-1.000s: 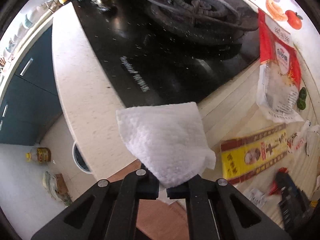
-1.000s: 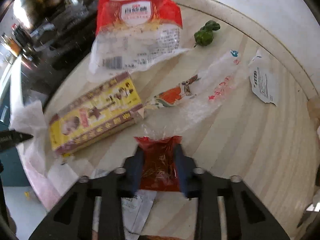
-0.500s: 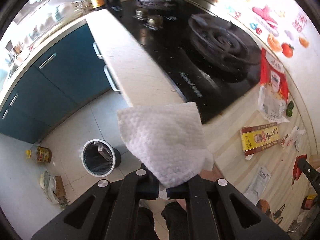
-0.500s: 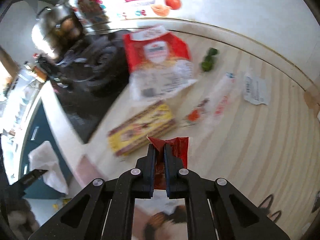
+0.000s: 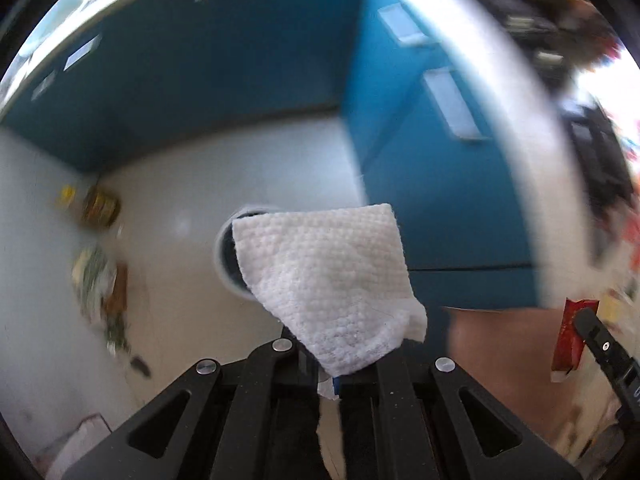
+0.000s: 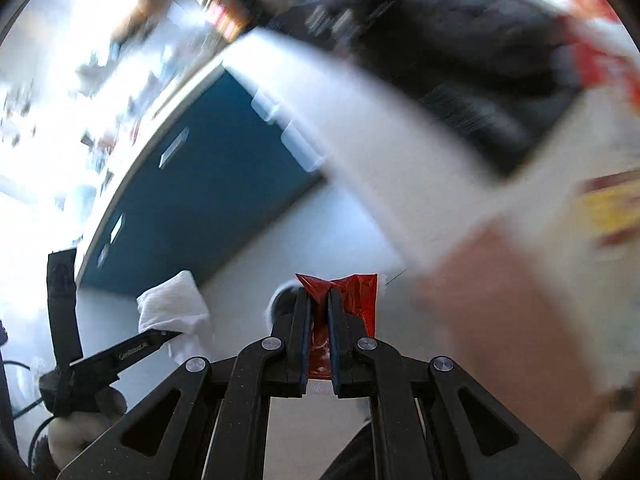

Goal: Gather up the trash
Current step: 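Carry tissue and red sachet over the bin and open both tools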

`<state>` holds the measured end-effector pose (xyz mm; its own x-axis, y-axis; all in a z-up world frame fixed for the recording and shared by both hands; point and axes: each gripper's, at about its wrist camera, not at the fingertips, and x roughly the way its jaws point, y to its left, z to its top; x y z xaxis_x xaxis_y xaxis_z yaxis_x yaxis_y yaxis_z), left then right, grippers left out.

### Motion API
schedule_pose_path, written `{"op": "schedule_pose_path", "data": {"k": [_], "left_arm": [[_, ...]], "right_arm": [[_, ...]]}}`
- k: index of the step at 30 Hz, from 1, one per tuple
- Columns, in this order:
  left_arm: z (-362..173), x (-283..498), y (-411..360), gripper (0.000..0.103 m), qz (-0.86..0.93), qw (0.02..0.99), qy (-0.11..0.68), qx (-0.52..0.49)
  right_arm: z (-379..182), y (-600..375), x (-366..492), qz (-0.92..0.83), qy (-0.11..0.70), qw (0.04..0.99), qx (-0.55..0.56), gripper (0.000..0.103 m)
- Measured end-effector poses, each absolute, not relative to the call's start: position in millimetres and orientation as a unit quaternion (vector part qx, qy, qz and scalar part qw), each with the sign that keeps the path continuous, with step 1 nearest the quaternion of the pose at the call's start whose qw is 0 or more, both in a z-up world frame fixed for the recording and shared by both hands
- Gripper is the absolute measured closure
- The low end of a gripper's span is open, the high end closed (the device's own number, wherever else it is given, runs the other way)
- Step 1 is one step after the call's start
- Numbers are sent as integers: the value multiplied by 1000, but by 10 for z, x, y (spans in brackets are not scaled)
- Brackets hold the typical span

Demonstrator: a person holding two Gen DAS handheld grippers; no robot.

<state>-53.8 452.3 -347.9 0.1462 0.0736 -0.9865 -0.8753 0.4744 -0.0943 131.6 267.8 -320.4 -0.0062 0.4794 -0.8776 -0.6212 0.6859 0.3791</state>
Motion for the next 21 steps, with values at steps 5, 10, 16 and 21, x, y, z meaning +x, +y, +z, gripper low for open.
{"op": "schedule_pose_path", "data": {"k": [5, 10, 16, 21], "left_arm": [[-4972, -1129, 5226, 101, 379, 591, 569, -428], [-6489, -1380, 5673, 101, 361, 539, 578, -495], [-7774, -1460, 5966, 101, 341, 512, 597, -516], [-8155, -1514, 6113, 99, 339, 501, 606, -517]], "right_arm": [[-4851, 3631, 748, 403, 651, 638, -87, 95], [-6500, 4253, 399, 398, 694, 592, -102, 95], [-8024, 4734, 144, 395, 712, 566, -131, 95], [-8653, 4939, 13, 398, 712, 552, -173, 95]]}}
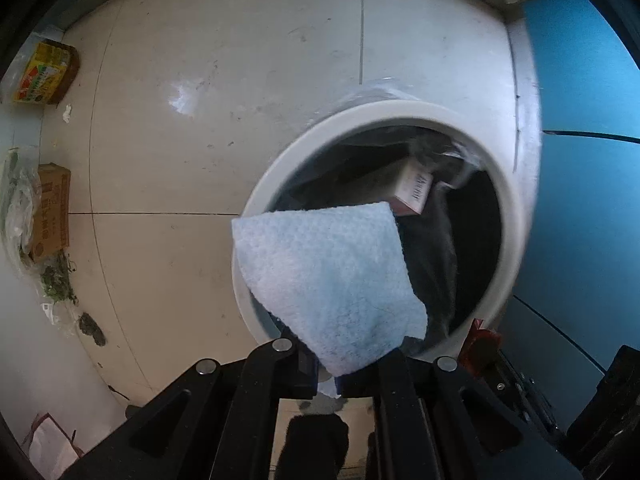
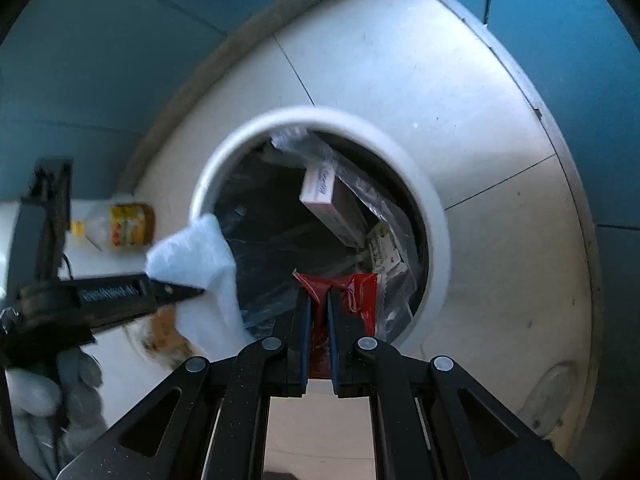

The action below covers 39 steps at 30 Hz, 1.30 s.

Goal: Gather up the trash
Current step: 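Carry tissue and red sachet over the bin and open both tools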

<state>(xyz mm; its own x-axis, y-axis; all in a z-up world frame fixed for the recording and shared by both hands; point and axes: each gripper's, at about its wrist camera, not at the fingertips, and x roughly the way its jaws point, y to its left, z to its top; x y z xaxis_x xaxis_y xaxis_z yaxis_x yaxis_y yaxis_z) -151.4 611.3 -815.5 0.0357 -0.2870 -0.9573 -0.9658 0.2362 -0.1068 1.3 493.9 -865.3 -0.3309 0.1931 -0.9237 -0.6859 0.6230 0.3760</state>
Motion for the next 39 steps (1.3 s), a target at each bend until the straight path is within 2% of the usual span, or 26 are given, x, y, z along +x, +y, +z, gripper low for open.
{"op": "schedule_pose_path", "data": {"k": [3, 4, 5, 6, 7, 8, 12, 14, 15, 25, 31, 39], "left_arm": [[-8178, -1566, 6102, 94, 342, 497, 613, -510], [-8174, -1555, 6095, 90, 345, 492, 623, -502], [-8167, -1557, 6090, 65, 347, 490, 627, -496], [-8119, -1591, 6076, 30, 353, 493, 625, -492], [-8063, -1608, 6064, 16, 359, 497, 622, -487], [-7992, -1622, 6060, 10, 366, 503, 619, -479], [-7718, -1686, 6026, 10, 385, 511, 613, -464], [-7578, -1709, 5987, 10, 399, 514, 611, -451], [-7502, -1705, 5956, 10, 405, 517, 608, -446], [-6503, -1861, 5603, 10, 469, 542, 587, -376], [-5714, -1961, 5312, 10, 475, 554, 572, -375], [-4554, -2047, 4858, 10, 478, 577, 548, -372]], "right_arm": [[-8832, 4999, -19, 396, 718, 538, -196, 94], [-8853, 5015, -37, 394, 716, 538, -207, 93], [-8861, 5025, -44, 396, 717, 534, -211, 87], [-8878, 5039, -59, 396, 717, 532, -214, 79], [-8854, 5033, -60, 396, 715, 531, -221, 60], [-8812, 5034, -67, 397, 711, 534, -226, 47], [-8591, 4989, -33, 396, 695, 544, -252, 28], [-8480, 4979, -19, 392, 687, 551, -265, 7], [-8407, 4968, -23, 390, 679, 557, -276, 5], [-7484, 4829, -54, 379, 622, 597, -336, 4], [-6621, 4646, -100, 386, 608, 605, -340, 4], [-5130, 4260, -239, 424, 575, 616, -331, 4]]}}
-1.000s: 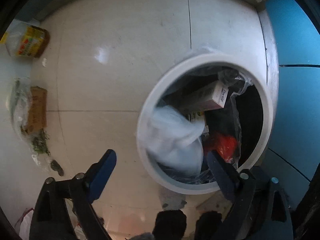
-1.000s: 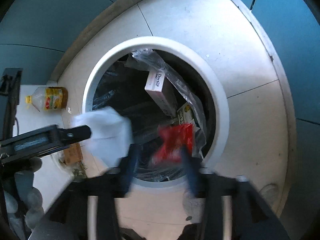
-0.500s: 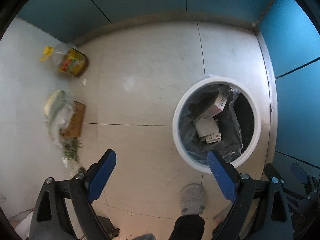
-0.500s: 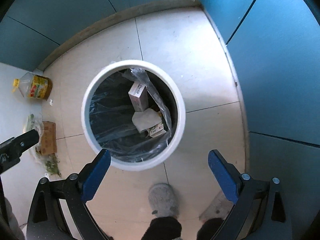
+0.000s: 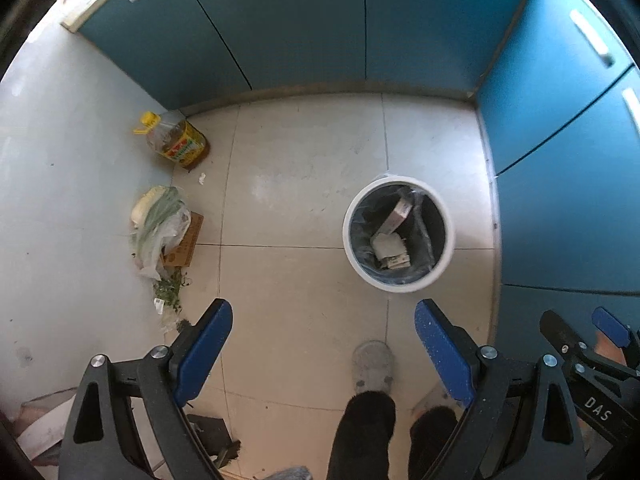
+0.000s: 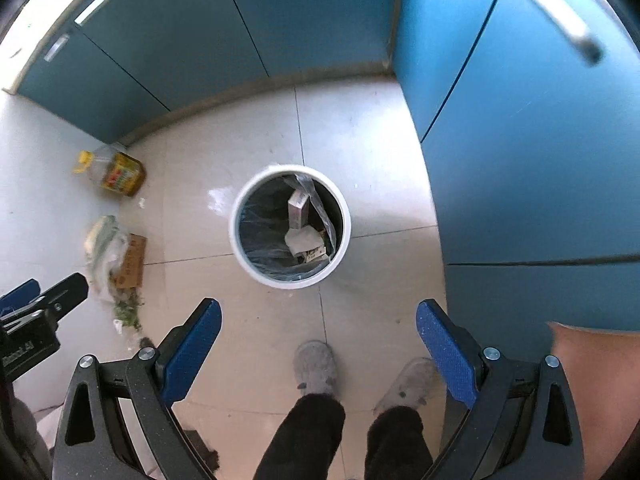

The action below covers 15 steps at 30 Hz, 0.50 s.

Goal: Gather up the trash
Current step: 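Grasp the yellow spice box with the left tool while the right tool grasps the white sachet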

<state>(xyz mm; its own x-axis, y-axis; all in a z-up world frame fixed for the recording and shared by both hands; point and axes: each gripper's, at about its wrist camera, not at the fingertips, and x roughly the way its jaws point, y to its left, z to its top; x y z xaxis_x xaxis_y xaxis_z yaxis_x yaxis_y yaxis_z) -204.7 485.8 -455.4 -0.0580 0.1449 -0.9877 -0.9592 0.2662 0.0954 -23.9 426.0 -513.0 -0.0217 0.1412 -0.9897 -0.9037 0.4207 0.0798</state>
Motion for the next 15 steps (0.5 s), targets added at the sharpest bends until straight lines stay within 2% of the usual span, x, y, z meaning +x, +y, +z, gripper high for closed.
{"op": "schedule_pose_path", "data": {"k": [8, 15], "left_arm": [[-3451, -1947, 4319, 10, 462, 605, 543, -356], [-2679, -1438, 3987, 10, 464, 648, 529, -291]], "right_arm": [[-3718, 3721, -222, 452, 563, 632, -282, 4], [-2758, 3054, 275, 444, 597, 646, -171, 4]]}}
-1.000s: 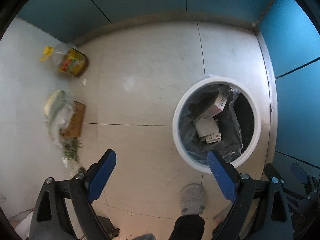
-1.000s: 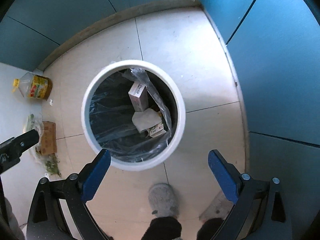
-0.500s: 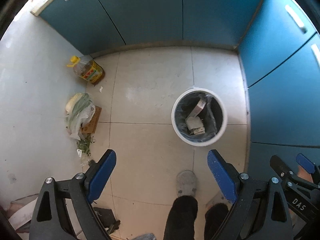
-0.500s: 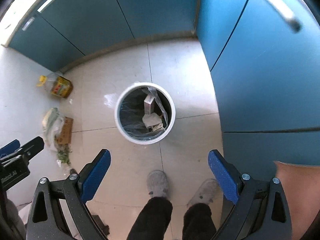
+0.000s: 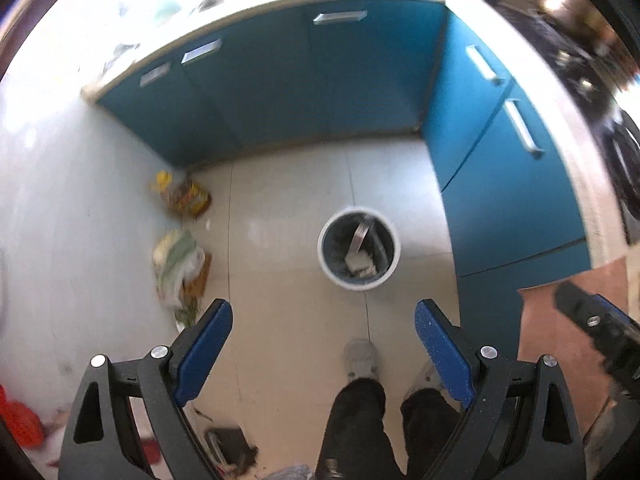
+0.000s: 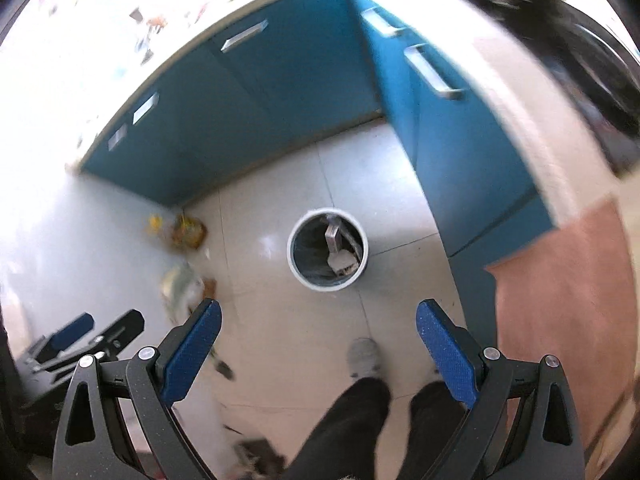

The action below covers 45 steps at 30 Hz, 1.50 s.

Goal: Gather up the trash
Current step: 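Grasp the yellow spice box with the left tool while the right tool grasps the white sachet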

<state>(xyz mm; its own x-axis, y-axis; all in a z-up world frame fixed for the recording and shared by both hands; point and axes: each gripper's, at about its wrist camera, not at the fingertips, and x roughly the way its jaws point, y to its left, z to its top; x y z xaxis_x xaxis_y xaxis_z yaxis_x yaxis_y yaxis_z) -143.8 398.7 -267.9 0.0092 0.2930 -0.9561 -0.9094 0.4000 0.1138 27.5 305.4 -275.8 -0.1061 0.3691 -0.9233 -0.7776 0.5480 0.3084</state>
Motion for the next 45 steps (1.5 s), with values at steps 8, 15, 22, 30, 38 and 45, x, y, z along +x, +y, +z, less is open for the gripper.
{"op": "schedule_pose_path", "data": {"k": [8, 15, 22, 30, 38, 45], "left_arm": [[-2451, 119, 3363, 10, 410, 710, 552, -155], [-2632, 1398, 2643, 10, 344, 734, 584, -41], [-2620, 2040, 2084, 10, 278, 753, 595, 23], [-2632, 2730, 1500, 10, 145, 780, 603, 82], [-3024, 3488, 860, 10, -9, 747, 640, 178], [-3320, 3730, 672, 37, -73, 708, 680, 178]], "right_arm": [[-2540, 1536, 1942, 250, 605, 752, -77, 4], [-3135, 113, 2943, 49, 645, 761, -44, 4], [-3199, 1, 2772, 87, 611, 782, -83, 37], [-2948, -714, 3046, 96, 602, 793, 13, 103], [-2924, -1766, 3354, 49, 611, 779, 130, 103], [-3155, -2190, 3464, 9, 622, 760, 190, 75]]}}
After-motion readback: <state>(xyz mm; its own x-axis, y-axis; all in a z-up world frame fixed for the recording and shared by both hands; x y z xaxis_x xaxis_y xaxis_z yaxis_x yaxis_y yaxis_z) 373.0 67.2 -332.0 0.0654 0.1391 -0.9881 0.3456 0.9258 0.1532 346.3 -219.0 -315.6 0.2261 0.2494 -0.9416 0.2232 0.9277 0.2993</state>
